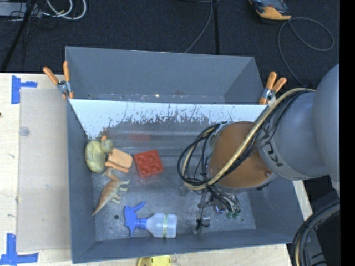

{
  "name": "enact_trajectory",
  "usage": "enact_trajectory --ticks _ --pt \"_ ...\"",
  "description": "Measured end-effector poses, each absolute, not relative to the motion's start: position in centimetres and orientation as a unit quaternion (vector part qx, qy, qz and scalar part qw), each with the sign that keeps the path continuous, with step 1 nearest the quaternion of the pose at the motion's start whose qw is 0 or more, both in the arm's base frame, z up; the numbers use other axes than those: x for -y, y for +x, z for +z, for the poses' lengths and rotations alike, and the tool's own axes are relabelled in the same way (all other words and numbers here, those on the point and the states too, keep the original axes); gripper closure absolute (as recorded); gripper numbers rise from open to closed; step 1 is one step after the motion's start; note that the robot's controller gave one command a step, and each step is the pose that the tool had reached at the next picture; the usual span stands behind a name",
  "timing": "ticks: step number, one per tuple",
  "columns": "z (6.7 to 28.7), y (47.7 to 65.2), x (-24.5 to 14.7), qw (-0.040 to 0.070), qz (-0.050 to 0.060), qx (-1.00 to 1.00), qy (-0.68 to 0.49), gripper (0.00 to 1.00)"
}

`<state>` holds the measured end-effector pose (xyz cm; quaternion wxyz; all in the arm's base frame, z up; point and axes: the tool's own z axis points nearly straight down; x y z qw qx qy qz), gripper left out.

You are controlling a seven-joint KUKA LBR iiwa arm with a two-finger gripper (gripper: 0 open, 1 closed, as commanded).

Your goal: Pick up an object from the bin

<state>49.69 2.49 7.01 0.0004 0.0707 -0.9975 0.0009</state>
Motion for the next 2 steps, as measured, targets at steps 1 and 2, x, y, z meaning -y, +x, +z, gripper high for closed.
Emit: enact_trajectory --ticks 1,2 --pt "7.5 49.2 -5.3 0.001 0.0 1.0 0.016 0.0" --pt "7.2 49.1 -9.3 -0.002 0.001 0.997 0.076 0.0"
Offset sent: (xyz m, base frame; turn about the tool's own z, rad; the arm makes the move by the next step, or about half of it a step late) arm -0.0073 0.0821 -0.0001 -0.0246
